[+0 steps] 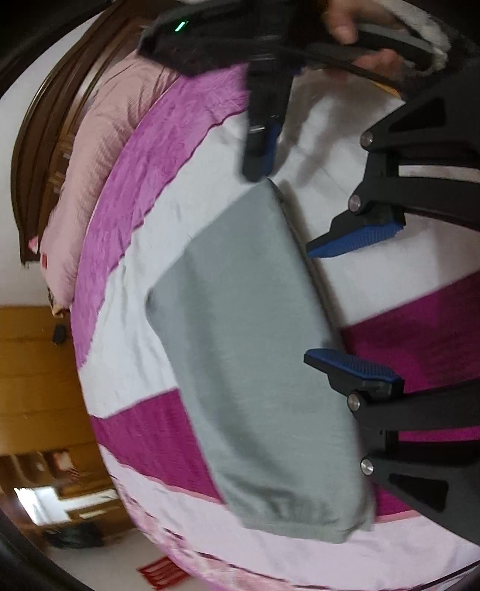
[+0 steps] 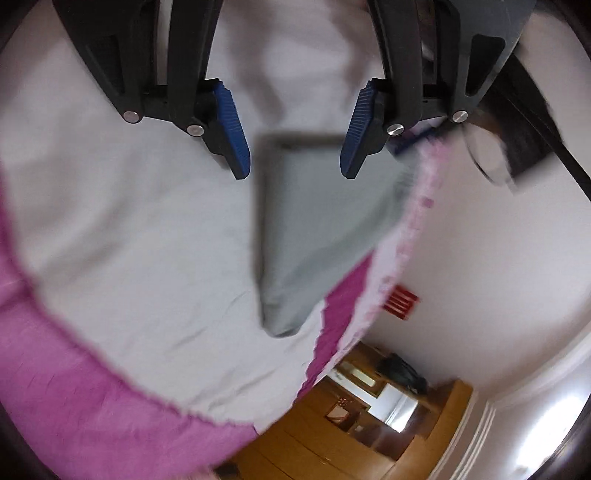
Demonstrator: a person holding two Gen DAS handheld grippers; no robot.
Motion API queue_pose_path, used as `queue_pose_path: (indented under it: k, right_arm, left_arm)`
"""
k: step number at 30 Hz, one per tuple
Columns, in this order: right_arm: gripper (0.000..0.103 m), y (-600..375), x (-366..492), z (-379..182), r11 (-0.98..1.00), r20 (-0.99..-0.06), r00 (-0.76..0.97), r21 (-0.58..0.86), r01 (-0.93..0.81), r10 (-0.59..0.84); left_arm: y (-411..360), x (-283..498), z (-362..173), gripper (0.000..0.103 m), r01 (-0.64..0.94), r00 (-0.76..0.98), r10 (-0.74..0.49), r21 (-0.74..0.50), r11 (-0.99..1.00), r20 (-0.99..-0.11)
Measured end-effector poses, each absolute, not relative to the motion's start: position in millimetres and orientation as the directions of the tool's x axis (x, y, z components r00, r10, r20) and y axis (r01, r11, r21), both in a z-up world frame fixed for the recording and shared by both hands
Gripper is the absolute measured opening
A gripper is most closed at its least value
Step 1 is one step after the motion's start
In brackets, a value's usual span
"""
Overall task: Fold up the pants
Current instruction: 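Open the right tool and release the folded sweatpants, then grasp the folded sweatpants edge with the right tool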
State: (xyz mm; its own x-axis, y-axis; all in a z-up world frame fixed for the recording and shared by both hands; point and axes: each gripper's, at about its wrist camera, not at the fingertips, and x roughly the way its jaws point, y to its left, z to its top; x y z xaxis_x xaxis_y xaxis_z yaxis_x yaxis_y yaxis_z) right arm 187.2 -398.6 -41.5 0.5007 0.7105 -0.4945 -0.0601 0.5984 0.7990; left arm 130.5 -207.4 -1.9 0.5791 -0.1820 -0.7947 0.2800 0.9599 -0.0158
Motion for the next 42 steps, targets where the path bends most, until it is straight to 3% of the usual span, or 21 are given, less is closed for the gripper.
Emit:
queue_pose_path:
  k: [2, 3, 6, 9, 10, 14, 15, 17, 20, 24, 28, 32, 36, 38, 39, 40, 42]
  right_arm:
    - [0.038, -405.3, 200.6, -46.4, 0.567, -0.481, 0.502, 0.823, -0.024, 0.719]
    - [0.025, -404.1, 200.4, -40.9, 0.579, -0.491, 0.517, 0.815, -0.011, 0.701]
    - [0.018, -412.9, 195.4, -18.6, 0.668, -0.524, 0.604, 0.744, -0.018, 0.6]
    - [0.016, -409.1, 201.5, -21.2, 0.396, -0.273, 0.518, 0.907, -0.142, 0.811]
    - [0.016, -403.9, 206.2, -27.2, 0.345, -0.237, 0.484, 0.927, -0.146, 0.842]
    - [0.014, -396.0, 221.3, -74.4, 0.382, -0.353, 0.413, 0.924, 0.013, 0.84]
    - [0.0, -400.7, 222.5, -94.9, 0.344, -0.349, 0.391, 0.935, 0.086, 0.852]
    - [0.0, -409.1, 223.3, -102.3, 0.289, -0.3, 0.418, 0.953, 0.09, 0.857]
    - [0.0, -416.0, 222.6, -78.4, 0.437, -0.404, 0.469, 0.899, 0.043, 0.785]
    - [0.003, -414.3, 230.2, -80.5, 0.292, -0.271, 0.462, 0.956, 0.026, 0.844]
    - [0.003, -392.3, 235.7, -84.5, 0.399, -0.372, 0.417, 0.917, 0.025, 0.829]
    - [0.003, -395.5, 236.8, -85.7, 0.401, -0.382, 0.402, 0.915, 0.039, 0.832]
    - [0.003, -409.4, 225.4, -64.2, 0.465, -0.424, 0.5, 0.884, 0.047, 0.755]
    - [0.003, -414.1, 223.1, -56.5, 0.491, -0.439, 0.533, 0.869, 0.05, 0.723]
    - [0.004, -416.9, 224.9, -53.8, 0.503, -0.446, 0.544, 0.863, 0.05, 0.711]
    - [0.004, -422.3, 220.0, -50.6, 0.503, -0.446, 0.548, 0.863, 0.053, 0.707]
    - [0.004, -425.2, 224.5, -52.7, 0.478, -0.431, 0.559, 0.876, 0.069, 0.708]
  left_arm:
    - [-198.4, 127.2, -7.3, 0.054, 0.253, 0.571, -0.16, -0.013, 0.967, -0.805]
    - [-190.3, 124.5, -10.8, 0.054, 0.237, 0.564, -0.149, -0.013, 0.971, -0.812]
    - [-170.0, 118.3, -15.3, 0.054, 0.196, 0.558, -0.126, -0.017, 0.98, -0.82]
    - [-151.2, 114.9, -18.0, 0.054, 0.153, 0.56, -0.112, -0.03, 0.988, -0.821]
    - [-146.5, 114.9, -19.5, 0.054, 0.141, 0.558, -0.109, -0.036, 0.989, -0.823]
    - [-137.2, 114.4, -22.3, 0.054, 0.122, 0.55, -0.106, -0.046, 0.991, -0.828]
    - [-137.1, 114.3, -22.3, 0.054, 0.124, 0.552, -0.105, -0.043, 0.991, -0.827]
    - [-136.5, 113.1, -22.9, 0.054, 0.128, 0.554, -0.098, -0.032, 0.991, -0.827]
    - [-135.7, 115.0, -24.1, 0.054, 0.126, 0.552, -0.101, -0.037, 0.991, -0.828]
    - [-138.5, 117.5, -22.2, 0.054, 0.128, 0.557, -0.108, -0.044, 0.991, -0.824]
    - [-141.9, 120.0, -17.8, 0.054, 0.137, 0.566, -0.118, -0.048, 0.989, -0.816]
    - [-143.3, 123.4, -12.8, 0.054, 0.141, 0.569, -0.14, -0.072, 0.987, -0.81]
    - [-150.6, 138.9, -1.2, 0.054, 0.176, 0.579, -0.171, -0.083, 0.981, -0.797]
    - [-157.0, 153.0, 8.1, 0.048, 0.212, 0.585, -0.206, -0.098, 0.972, -0.784]
    - [-160.1, 162.3, 12.9, 0.037, 0.228, 0.584, -0.231, -0.116, 0.967, -0.779]
    - [-162.2, 171.1, 15.9, 0.034, 0.233, 0.58, -0.242, -0.127, 0.964, -0.777]
    - [-165.2, 195.4, 23.2, 0.033, 0.205, 0.593, -0.228, -0.128, 0.97, -0.772]
